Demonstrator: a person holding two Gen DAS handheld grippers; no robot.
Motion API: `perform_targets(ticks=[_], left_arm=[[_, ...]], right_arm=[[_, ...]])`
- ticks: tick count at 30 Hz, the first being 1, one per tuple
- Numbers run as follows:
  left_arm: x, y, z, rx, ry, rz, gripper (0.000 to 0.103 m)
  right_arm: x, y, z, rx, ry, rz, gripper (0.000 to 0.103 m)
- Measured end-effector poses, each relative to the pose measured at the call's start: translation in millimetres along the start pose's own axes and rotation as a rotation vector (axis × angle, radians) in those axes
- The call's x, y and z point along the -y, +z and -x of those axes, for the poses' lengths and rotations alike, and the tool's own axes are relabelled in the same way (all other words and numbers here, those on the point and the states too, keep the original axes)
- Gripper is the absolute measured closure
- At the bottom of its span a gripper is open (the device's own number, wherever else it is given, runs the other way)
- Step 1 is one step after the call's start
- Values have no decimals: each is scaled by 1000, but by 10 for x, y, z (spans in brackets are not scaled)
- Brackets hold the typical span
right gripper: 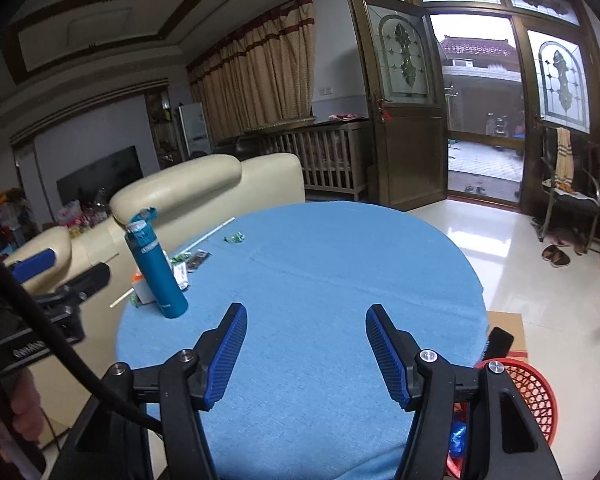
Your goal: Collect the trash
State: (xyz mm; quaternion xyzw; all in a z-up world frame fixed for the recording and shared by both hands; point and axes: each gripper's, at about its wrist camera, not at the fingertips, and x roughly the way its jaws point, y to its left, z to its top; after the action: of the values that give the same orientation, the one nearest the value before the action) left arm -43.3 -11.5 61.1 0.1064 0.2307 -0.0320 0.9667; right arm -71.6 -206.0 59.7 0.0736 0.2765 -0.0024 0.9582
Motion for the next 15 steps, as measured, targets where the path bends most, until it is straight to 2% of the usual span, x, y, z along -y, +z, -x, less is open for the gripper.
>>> perform_targets(ticks=[15], left_arm=[[-52, -62, -35, -45, 9, 10, 9]], right_arm=[[-98, -141, -42, -54, -22, 22, 37]])
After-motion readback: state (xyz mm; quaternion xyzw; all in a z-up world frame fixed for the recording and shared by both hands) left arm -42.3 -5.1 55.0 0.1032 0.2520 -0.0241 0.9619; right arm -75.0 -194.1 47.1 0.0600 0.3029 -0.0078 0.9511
